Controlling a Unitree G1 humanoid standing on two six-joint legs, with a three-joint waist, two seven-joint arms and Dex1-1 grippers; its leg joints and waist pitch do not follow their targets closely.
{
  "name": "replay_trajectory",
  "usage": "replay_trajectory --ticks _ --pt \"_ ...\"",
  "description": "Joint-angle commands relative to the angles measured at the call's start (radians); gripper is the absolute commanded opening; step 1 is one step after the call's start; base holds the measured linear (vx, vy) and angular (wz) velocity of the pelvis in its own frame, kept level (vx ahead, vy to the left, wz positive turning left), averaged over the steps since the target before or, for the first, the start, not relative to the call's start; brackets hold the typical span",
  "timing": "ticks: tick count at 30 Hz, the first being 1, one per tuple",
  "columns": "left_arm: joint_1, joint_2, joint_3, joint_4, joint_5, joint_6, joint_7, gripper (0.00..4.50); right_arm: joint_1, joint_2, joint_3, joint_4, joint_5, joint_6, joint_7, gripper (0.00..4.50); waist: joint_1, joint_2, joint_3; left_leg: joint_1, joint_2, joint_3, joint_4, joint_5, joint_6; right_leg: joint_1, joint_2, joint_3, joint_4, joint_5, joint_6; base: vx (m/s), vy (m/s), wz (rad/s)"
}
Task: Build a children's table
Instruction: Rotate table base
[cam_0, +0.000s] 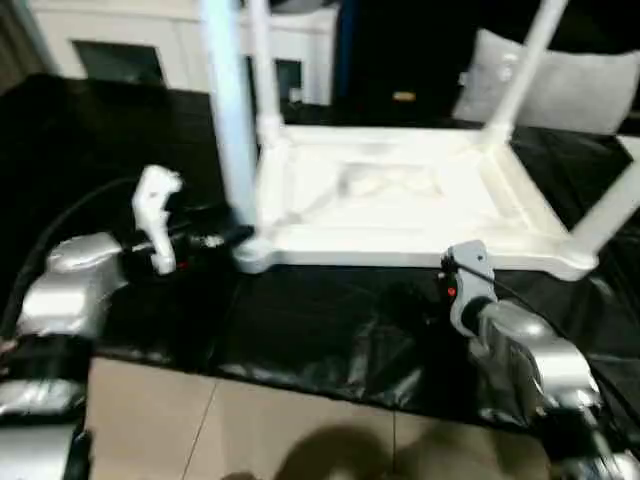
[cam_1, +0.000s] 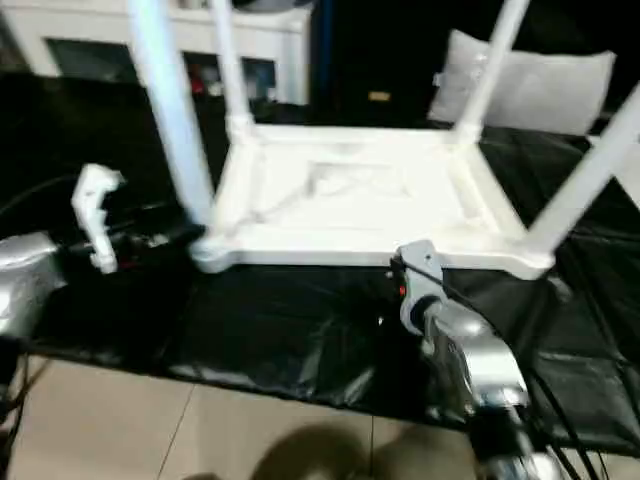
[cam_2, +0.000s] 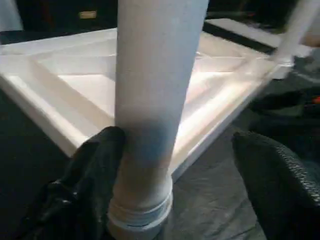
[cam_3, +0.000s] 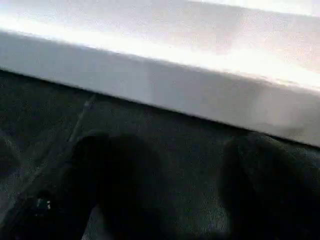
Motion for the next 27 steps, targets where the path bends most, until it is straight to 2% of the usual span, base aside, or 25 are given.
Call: replay_trajectory --ticks 1,6,7,8,9,11,13,14,15,16,19,21,22,24,25,27 --pt "-0.042 -0.039 -0.038 0.026 -0.017 -0.008 -0.035 4.11 -0.031 0.012 -0.025 0.073 -0.011 -0.017 -0.024 4.5 -0.001 0.001 -0.064 0.005 0.042 -0.001 -0.079 -0.04 0.0 0.061 -0.08 0.052 -0.062 -0.003 -0.25 0.0 0.0 0.0" --pt "-0.101 -0.134 -0.046 0.095 -0.012 0.009 -0.001 4.11 -0.102 0.03 -0.036 0.2 -0.019 -0.086 -0.034 4.5 0.009 -0.004 -0.061 0.007 0.044 0.002 -0.082 -0.082 -0.011 0.059 -0.085 0.052 -0.072 -0.084 -0.239 0.0 0.0 0.0" --pt "-0.103 -0.137 -0.045 0.1 -0.01 0.008 0.003 4.11 -0.104 0.031 -0.035 0.201 -0.019 -0.087 -0.034 4.5 0.009 -0.005 -0.06 0.001 0.044 0.0 -0.083 -0.08 -0.008 0.062 -0.086 0.051 -0.072 -0.088 -0.233 0.0 0.0 0.0" --pt "-0.114 -0.149 -0.042 0.121 -0.003 0.002 0.021 4.11 -0.11 0.034 -0.035 0.207 -0.02 -0.09 -0.033 4.5 0.009 -0.009 -0.06 0.001 0.043 0.001 -0.082 -0.079 -0.005 0.062 -0.085 0.051 -0.073 -0.09 -0.228 0.0 0.0 0.0" --pt "-0.146 -0.169 -0.056 0.194 0.068 -0.055 0.127 4.11 -0.117 0.038 -0.03 0.203 -0.019 -0.088 -0.026 4.5 0.01 -0.009 -0.061 -0.002 0.041 -0.001 -0.082 -0.071 0.002 0.065 -0.083 0.051 -0.074 -0.089 -0.217 0.0 0.0 0.0" --pt "-0.169 -0.178 -0.065 0.243 0.112 -0.097 0.197 4.11 -0.119 0.041 -0.03 0.202 -0.021 -0.088 -0.024 4.5 0.007 -0.012 -0.063 -0.009 0.041 -0.004 -0.081 -0.045 0.01 0.07 -0.083 0.05 -0.072 -0.07 -0.196 0.0 0.0 0.0" --pt "-0.182 -0.183 -0.066 0.262 0.128 -0.116 0.226 4.11 -0.117 0.043 -0.031 0.207 -0.024 -0.096 -0.022 4.5 0.008 -0.013 -0.065 -0.01 0.04 -0.005 -0.08 -0.034 0.013 0.072 -0.084 0.048 -0.072 -0.074 -0.185 0.0 0.0 0.0" --pt "-0.189 -0.188 -0.062 0.27 0.13 -0.12 0.235 4.11 -0.118 0.043 -0.031 0.216 -0.025 -0.105 -0.021 4.5 0.005 -0.013 -0.065 -0.01 0.04 -0.004 -0.079 -0.029 0.014 0.07 -0.084 0.048 -0.072 -0.069 -0.188 0.0 0.0 0.0" --pt "-0.197 -0.199 -0.053 0.27 0.125 -0.119 0.247 4.11 -0.111 0.041 -0.032 0.215 -0.026 -0.111 -0.022 4.5 0.006 -0.009 -0.066 -0.009 0.041 -0.004 -0.078 -0.028 0.014 0.069 -0.086 0.049 -0.071 -0.066 -0.193 0.0 0.0 0.0" --pt "-0.201 -0.204 -0.053 0.271 0.122 -0.12 0.247 4.11 -0.108 0.04 -0.033 0.216 -0.026 -0.114 -0.024 4.5 0.005 -0.012 -0.065 -0.006 0.041 -0.001 -0.077 -0.028 0.017 0.066 -0.084 0.049 -0.072 -0.057 -0.205 0.0 0.0 0.0" --pt "-0.209 -0.219 -0.059 0.276 0.122 -0.132 0.245 4.11 -0.102 0.04 -0.041 0.22 -0.027 -0.123 -0.032 4.5 0.007 -0.012 -0.064 -0.006 0.042 0.0 -0.078 -0.034 0.023 0.064 -0.082 0.048 -0.073 -0.063 -0.218 0.0 0.0 0.0" --pt "-0.22 -0.252 -0.065 0.27 0.105 -0.148 0.205 4.11 -0.107 0.034 -0.057 0.245 -0.032 -0.142 -0.054 4.5 0.01 -0.011 -0.063 -0.002 0.044 0.001 -0.079 -0.043 0.02 0.062 -0.086 0.049 -0.076 -0.077 -0.224 0.0 0.0 0.0" --pt "-0.214 -0.28 -0.064 0.229 0.058 -0.131 0.125 4.11 -0.122 0.028 -0.064 0.279 -0.04 -0.157 -0.068 4.5 0.012 -0.012 -0.064 -0.001 0.044 0.002 -0.079 -0.042 0.018 0.063 -0.087 0.05 -0.074 -0.069 -0.233 0.0 0.0 0.0" --pt "-0.209 -0.291 -0.066 0.204 0.031 -0.114 0.08 4.11 -0.129 0.024 -0.067 0.296 -0.045 -0.163 -0.071 4.5 0.012 -0.013 -0.064 -0.001 0.045 0.003 -0.08 -0.045 0.02 0.062 -0.086 0.049 -0.071 -0.054 -0.248 0.0 0.0 0.0" --pt "-0.177 -0.294 -0.093 0.119 -0.02 -0.052 -0.017 4.11 -0.139 0.016 -0.066 0.323 -0.053 -0.168 -0.074 4.5 0.014 -0.012 -0.064 -0.002 0.044 0.004 -0.078 -0.037 0.026 0.063 -0.085 0.049 -0.07 -0.034 -0.25 0.0 0.0 0.0" --pt "-0.161 -0.291 -0.107 0.076 -0.048 -0.009 -0.063 4.11 -0.143 0.012 -0.065 0.337 -0.056 -0.174 -0.073 4.5 0.011 -0.011 -0.063 -0.006 0.045 0.004 -0.079 -0.035 0.029 0.064 -0.086 0.047 -0.068 -0.027 -0.256 0.0 0.0 0.0"
